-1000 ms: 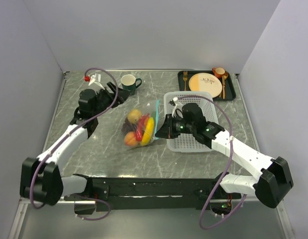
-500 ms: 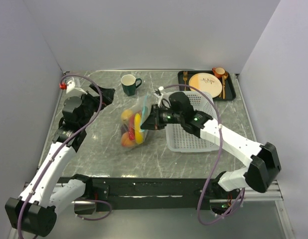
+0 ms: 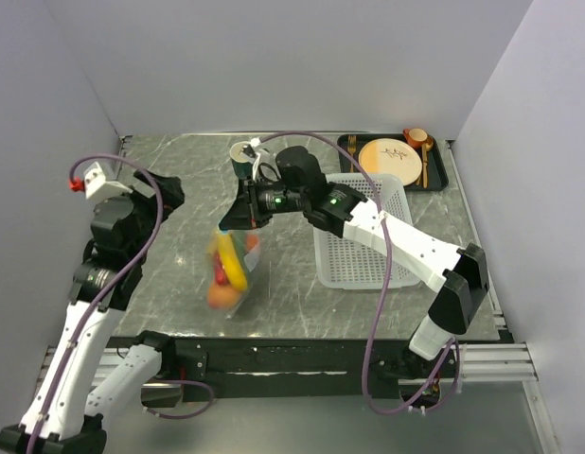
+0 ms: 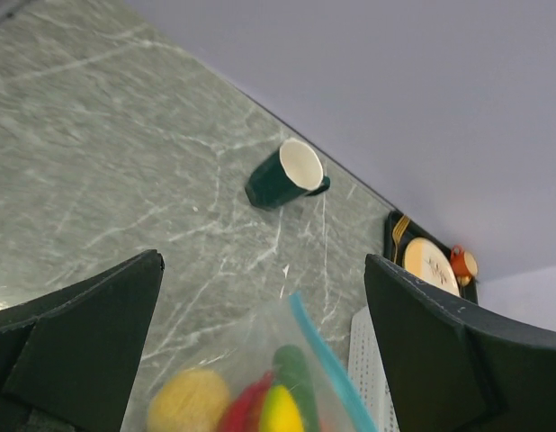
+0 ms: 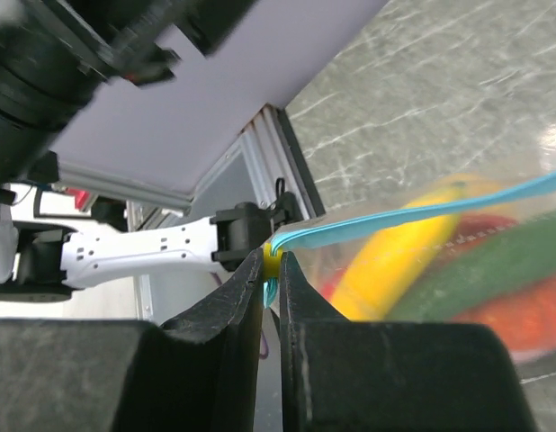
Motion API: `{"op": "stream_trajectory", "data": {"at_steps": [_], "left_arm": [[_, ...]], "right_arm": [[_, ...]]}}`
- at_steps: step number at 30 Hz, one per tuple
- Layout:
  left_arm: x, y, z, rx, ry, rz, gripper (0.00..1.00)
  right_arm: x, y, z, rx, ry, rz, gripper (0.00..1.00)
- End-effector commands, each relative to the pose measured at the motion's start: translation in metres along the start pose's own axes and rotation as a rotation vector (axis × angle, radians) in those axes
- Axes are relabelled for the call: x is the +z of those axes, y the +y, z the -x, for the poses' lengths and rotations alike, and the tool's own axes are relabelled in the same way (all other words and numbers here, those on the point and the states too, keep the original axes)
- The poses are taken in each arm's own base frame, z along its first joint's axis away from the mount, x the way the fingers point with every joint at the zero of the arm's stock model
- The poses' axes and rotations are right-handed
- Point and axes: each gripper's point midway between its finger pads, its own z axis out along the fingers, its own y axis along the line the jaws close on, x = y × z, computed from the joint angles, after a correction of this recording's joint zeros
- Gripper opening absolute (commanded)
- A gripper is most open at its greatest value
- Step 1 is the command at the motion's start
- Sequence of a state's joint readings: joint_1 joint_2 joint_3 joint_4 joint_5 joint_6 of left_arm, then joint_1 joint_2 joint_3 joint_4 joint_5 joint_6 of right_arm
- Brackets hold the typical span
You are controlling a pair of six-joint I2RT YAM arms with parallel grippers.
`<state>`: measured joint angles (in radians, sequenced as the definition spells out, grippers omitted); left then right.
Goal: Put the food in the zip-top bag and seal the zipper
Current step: Place the zipper food storage bag at the center of the board.
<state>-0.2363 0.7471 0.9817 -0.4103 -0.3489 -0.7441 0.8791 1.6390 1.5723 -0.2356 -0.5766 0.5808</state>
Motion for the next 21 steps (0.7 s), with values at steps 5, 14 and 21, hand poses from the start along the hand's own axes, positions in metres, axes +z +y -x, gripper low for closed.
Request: {"op": "stream_trajectory", "data": {"at_steps": [5, 14, 21], "left_arm": [[-0.008, 0.003, 0.015, 0.021, -0.032, 0.032, 0.99], [0.01, -0.006, -0.037, 0.019, 0.139, -0.063, 0.99], [0.015, -0.009, -0.063, 0.035, 0.216, -0.122, 0.99]], "right_arm": [[-0.017, -0.013, -0.016, -0.059, -0.024, -0.059, 0.0], [-0.088, -0.157, -0.095, 0.135, -0.023, -0.535, 0.39], [-0.164, -0.187, -0.067, 0.112, -0.239, -0.841, 0.85]]}}
